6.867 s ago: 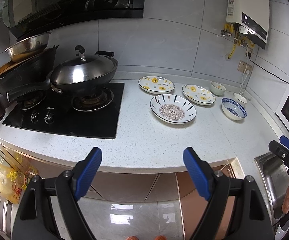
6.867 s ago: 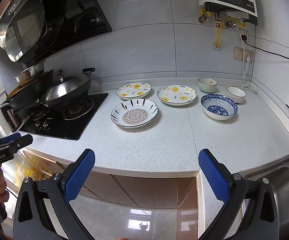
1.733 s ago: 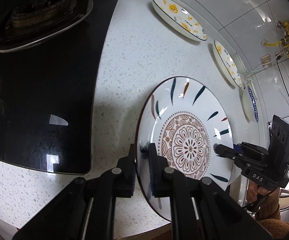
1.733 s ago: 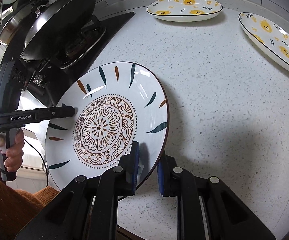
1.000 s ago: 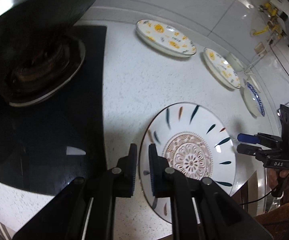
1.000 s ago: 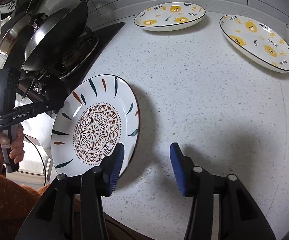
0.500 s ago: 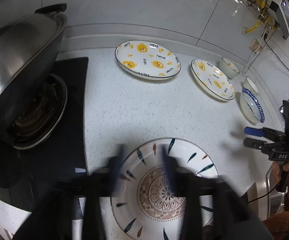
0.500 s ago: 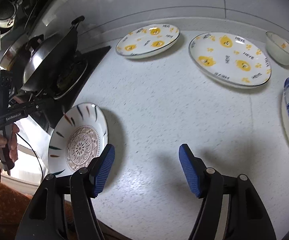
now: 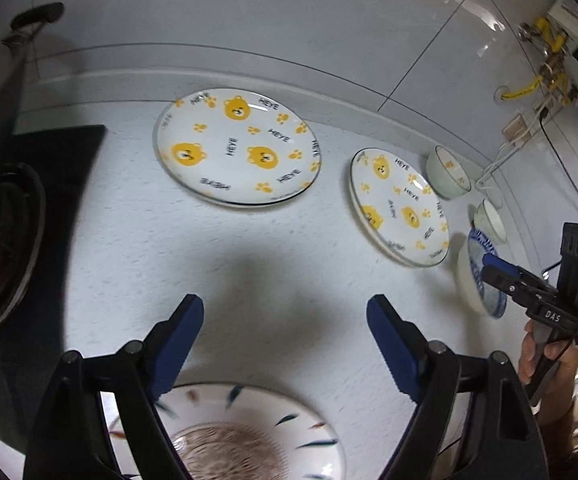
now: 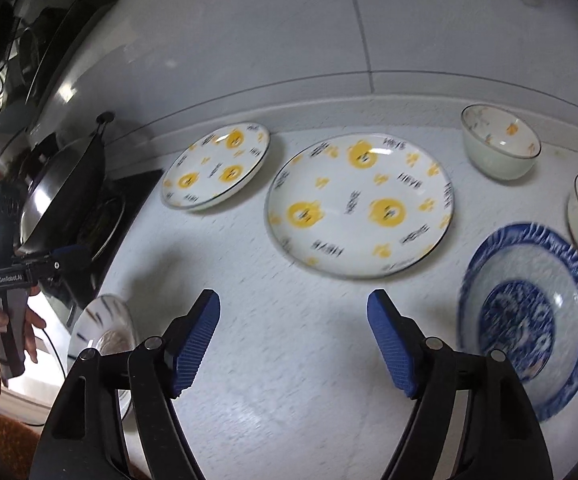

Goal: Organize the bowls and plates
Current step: 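Lower the plate onto the counter and open both grippers, then grip the rim of the large bear-print plate with both grippers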

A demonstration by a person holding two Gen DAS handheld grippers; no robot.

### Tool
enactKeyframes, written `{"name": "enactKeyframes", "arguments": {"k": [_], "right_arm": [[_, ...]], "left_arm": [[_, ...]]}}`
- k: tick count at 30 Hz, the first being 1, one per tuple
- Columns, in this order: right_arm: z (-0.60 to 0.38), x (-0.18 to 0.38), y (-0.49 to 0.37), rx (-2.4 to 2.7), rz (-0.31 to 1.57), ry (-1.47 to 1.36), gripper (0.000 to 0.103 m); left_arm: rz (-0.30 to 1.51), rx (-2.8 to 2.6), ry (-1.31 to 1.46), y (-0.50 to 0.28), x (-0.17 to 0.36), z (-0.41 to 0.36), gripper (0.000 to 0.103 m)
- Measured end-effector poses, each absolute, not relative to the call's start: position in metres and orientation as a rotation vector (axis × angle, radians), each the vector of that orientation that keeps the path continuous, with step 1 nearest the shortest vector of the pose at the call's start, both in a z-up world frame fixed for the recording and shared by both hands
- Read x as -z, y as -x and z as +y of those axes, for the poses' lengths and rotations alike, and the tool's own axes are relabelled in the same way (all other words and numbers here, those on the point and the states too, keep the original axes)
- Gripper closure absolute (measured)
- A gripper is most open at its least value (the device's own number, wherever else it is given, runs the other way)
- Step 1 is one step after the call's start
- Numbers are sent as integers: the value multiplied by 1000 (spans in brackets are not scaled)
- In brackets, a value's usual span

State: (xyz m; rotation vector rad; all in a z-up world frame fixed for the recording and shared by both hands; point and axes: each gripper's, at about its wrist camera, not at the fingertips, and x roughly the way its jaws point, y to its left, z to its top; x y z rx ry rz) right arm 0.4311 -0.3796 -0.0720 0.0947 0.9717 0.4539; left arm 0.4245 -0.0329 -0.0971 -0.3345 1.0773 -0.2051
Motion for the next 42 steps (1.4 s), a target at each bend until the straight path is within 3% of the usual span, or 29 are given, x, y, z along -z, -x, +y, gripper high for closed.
{"name": "enactKeyframes", "arguments": {"k": [12,23,27,28,30,31,33,36,39,42], "right_arm": [[-435,106,-545,-383,1105,-220,31],[-441,133,-584,-389,1193,-202,32],[-442,141,-588,-401,1218,-195,51],[-442,144,-589,-404,1225,-190,58],[-442,148,-589,-409,1235,-181,68],[-443,149,-589,-409,1237,-179,72],[-445,152,-590,-411,1243,-186,77],[-448,156,-590,-410,1256,-184,85],[-449,155,-592,-406,1257,-180,85],[-447,155,-594,-404,1256,-177,85]], "left_arm": [[1192,245,479,-520,140,-114,19],[1251,183,503,-573,178,-145,21],[1260,184,518,-582,185,-150,23],[1262,190,519,-584,186,-150,26],[1267,211,527,-587,191,-153,43],[1258,220,531,-587,191,-154,47],[1266,241,544,-590,194,-156,62],[1266,236,557,-593,196,-156,73],[1271,219,589,-593,201,-149,91],[1272,233,609,-590,202,-143,92]]}}
